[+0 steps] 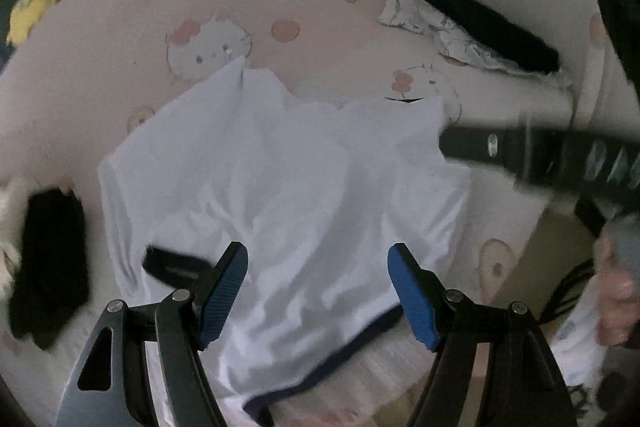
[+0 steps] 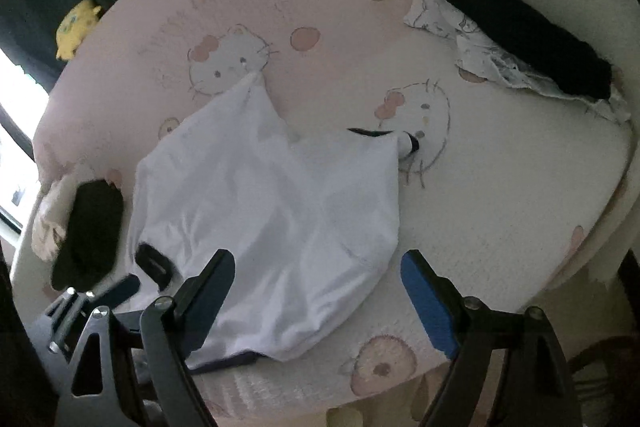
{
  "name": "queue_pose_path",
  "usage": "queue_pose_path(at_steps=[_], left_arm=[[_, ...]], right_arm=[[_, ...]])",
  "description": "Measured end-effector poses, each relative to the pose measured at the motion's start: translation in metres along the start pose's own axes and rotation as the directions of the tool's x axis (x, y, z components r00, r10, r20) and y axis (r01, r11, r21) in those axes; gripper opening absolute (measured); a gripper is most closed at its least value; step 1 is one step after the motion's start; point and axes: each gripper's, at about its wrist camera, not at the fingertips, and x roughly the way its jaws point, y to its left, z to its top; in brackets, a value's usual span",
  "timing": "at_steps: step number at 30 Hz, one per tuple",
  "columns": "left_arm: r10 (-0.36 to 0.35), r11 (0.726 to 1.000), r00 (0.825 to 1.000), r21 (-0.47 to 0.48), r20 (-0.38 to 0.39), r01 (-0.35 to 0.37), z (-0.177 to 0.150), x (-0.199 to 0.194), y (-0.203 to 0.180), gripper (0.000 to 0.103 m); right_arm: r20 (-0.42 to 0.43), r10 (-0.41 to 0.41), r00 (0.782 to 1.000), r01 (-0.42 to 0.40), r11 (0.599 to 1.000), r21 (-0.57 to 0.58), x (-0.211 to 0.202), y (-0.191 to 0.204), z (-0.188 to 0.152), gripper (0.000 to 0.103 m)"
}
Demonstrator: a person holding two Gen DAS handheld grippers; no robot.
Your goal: Fold clothes
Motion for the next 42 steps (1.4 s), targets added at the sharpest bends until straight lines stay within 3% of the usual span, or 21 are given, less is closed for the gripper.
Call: queue_pose_path(at_steps=[4,9,14,16,19,23,27,31,34,38,40,42], left_arm=[[0.022,0.998,1.000,0.052,-0.017,-0.021,0.011,0.012,-0.005,0.071],[0.025,0.997,0.999,0.079,-0.048,-0.021,0.021,0.025,-0.006,0.071],[0.033,0.999,0.994,0.024,-0.101,-0.031,0.019,0.034,-0.006,0.071],[-0.014,1.000,0.994,0.018,-0.108,0.016,0.015,0.036,-0.006,0.071],[0.005,0.999,0.993,0.045,-0.118,0.000,0.009,0.041,-0.017,0.071],[-0.024,0.998,0.987,0.061,-0.159,0.034,0.003,0.050,-0.027,0.071],[-0.095,0.995,0.981,0.019,-0.171,0.099,0.006,0.050,-0.028,0.071],[-0.171,0.985,0.973,-0.014,-0.156,0.171,0.021,0.048,-0.032,0.071],[-0.196,0.980,0.967,-0.001,-0.160,0.198,0.032,0.052,-0.043,0.071],[-0.241,0.969,0.954,0.002,-0.178,0.246,0.044,0.062,-0.058,0.071],[-0.238,0.970,0.952,-0.006,-0.194,0.241,0.046,0.067,-0.062,0.071],[-0.258,0.966,0.943,-0.034,-0.207,0.257,0.047,0.071,-0.062,0.071]], right_arm=[[0.025,0.069,0.997,-0.071,0.996,0.056,0.002,-0.009,0.013,0.084],[-0.035,0.152,0.988,-0.140,0.963,0.229,0.028,-0.044,0.004,0.084],[-0.040,0.311,0.949,-0.262,0.856,0.445,0.048,-0.079,-0.007,0.085],[-0.046,0.349,0.936,-0.282,0.822,0.495,0.054,-0.087,-0.010,0.085],[-0.061,0.399,0.915,-0.305,0.781,0.545,0.060,-0.091,-0.017,0.085],[-0.066,0.450,0.891,-0.325,0.731,0.600,0.071,-0.090,-0.025,0.084],[-0.088,0.431,0.898,-0.305,0.754,0.582,0.073,-0.085,-0.015,0.084],[-0.122,0.380,0.917,-0.265,0.807,0.527,0.070,-0.084,0.003,0.084],[-0.170,0.412,0.895,-0.277,0.813,0.511,0.078,-0.085,0.016,0.085],[-0.172,0.479,0.861,-0.323,0.776,0.542,0.087,-0.091,0.023,0.084],[-0.142,0.487,0.862,-0.329,0.750,0.574,0.091,-0.098,0.023,0.070],[-0.139,0.477,0.868,-0.305,0.732,0.609,0.096,-0.106,0.021,0.039]])
